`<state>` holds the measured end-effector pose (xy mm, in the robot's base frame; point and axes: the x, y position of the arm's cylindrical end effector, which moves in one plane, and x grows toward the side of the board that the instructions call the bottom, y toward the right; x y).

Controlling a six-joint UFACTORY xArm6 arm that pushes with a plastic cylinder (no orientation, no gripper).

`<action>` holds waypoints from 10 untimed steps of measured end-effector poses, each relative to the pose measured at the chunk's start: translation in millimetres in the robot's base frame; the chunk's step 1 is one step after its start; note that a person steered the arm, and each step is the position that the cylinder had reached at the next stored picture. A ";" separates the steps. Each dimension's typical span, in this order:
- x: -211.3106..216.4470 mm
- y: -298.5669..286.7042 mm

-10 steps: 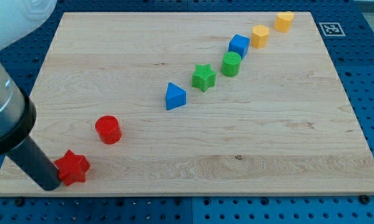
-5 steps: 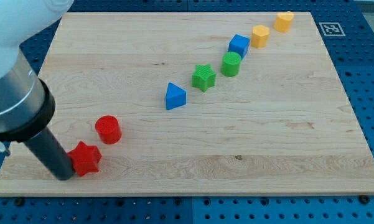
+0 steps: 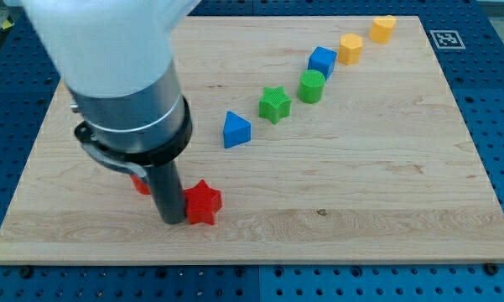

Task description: Move the red star towards the bottom right

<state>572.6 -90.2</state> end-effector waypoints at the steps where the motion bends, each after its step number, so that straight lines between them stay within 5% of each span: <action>1: -4.4 22.0; 4: -54.0 65.4; 7: 3.1 85.0; 10: 12.3 92.5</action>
<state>584.9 2.3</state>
